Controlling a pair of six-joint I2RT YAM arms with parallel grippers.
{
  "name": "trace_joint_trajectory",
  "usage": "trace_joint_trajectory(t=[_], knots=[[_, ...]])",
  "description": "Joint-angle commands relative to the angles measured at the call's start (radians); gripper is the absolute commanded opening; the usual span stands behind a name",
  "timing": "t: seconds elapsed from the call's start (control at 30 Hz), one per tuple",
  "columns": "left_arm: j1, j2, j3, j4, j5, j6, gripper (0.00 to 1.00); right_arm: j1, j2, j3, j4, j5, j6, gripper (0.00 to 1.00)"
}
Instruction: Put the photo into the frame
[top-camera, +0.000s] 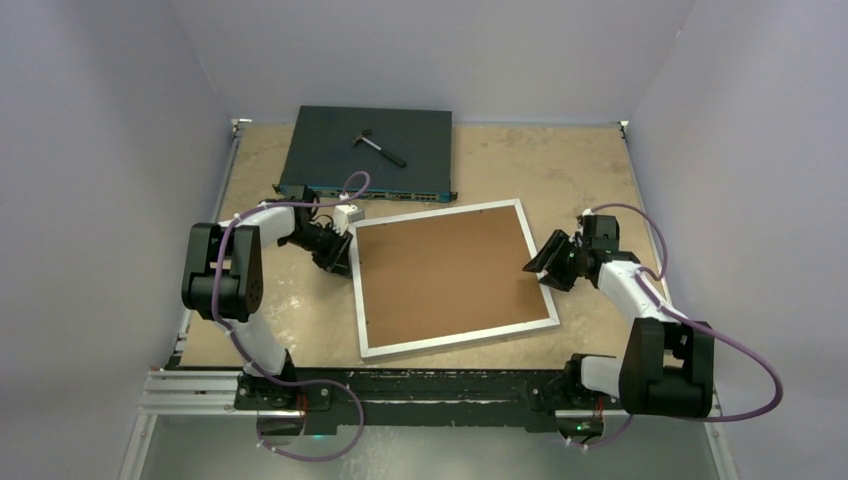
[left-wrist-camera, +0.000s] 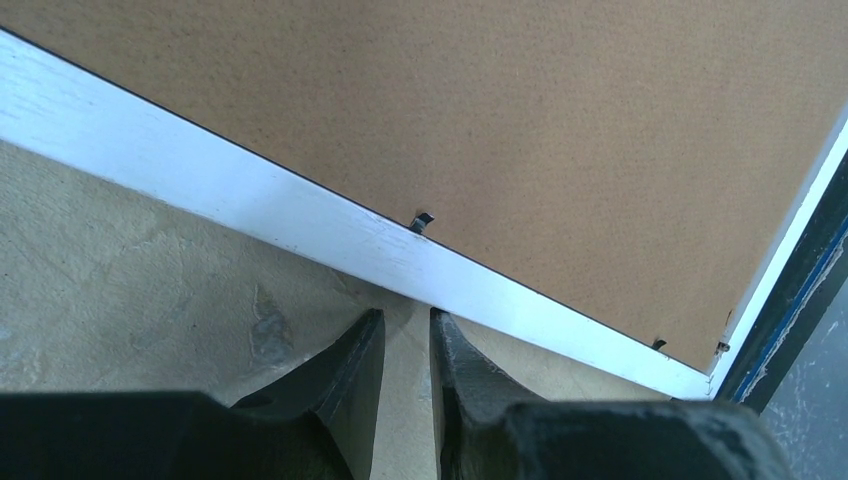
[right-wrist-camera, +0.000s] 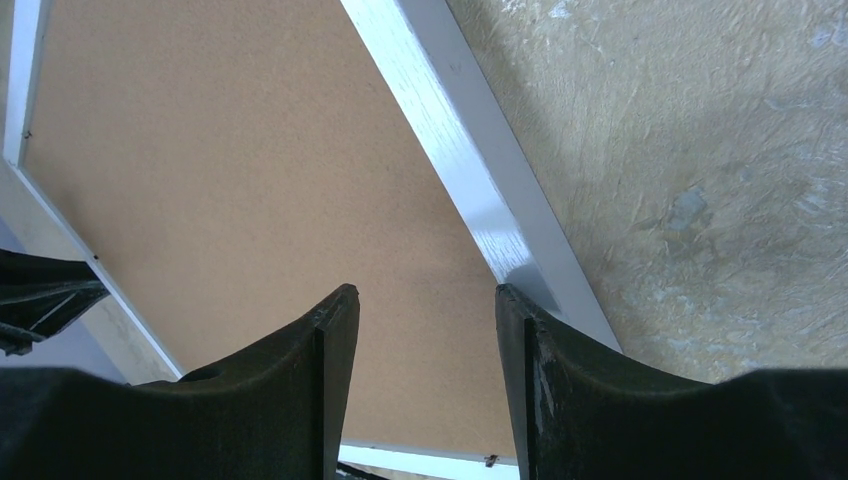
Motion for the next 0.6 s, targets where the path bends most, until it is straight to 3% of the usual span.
trace_joint_trajectory(t=[0.0,0.57], knots=[[-0.014,-0.014,-0.007,0.06,0.08,-0.01,0.21,0.023,0.014,-0.025,-0.077,0.004,-0.01,0.56],[-0.014,-0.025,-0.019,0.073,0.088,-0.012,0.21,0.065,0.024,-0.033,-0.079,0.047,0.016,0.57]])
